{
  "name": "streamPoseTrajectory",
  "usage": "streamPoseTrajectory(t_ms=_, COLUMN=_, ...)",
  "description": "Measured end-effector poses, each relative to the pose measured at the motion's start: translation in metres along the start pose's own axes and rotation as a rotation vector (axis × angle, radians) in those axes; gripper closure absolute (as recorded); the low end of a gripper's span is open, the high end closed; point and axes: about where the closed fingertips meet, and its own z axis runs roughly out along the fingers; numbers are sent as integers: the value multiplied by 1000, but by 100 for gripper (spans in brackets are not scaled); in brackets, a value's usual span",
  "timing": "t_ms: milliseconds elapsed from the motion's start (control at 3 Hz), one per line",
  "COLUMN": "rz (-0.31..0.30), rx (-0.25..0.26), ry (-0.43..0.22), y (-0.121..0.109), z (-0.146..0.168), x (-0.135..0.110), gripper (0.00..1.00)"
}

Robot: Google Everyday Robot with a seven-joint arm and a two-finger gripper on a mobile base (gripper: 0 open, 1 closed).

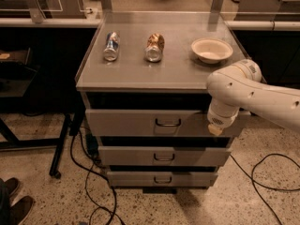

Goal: Close top drawer

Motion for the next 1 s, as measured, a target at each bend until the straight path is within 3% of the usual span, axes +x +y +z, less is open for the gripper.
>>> streamPoseTrajectory(t_ms=333, rz=0, rx=0, ry=0, y=0, z=0, x=0, gripper=81)
streamPoseTrajectory(t_ms=1000, rz=0, rx=0, ry=0, y=0, z=0, x=0, gripper=34)
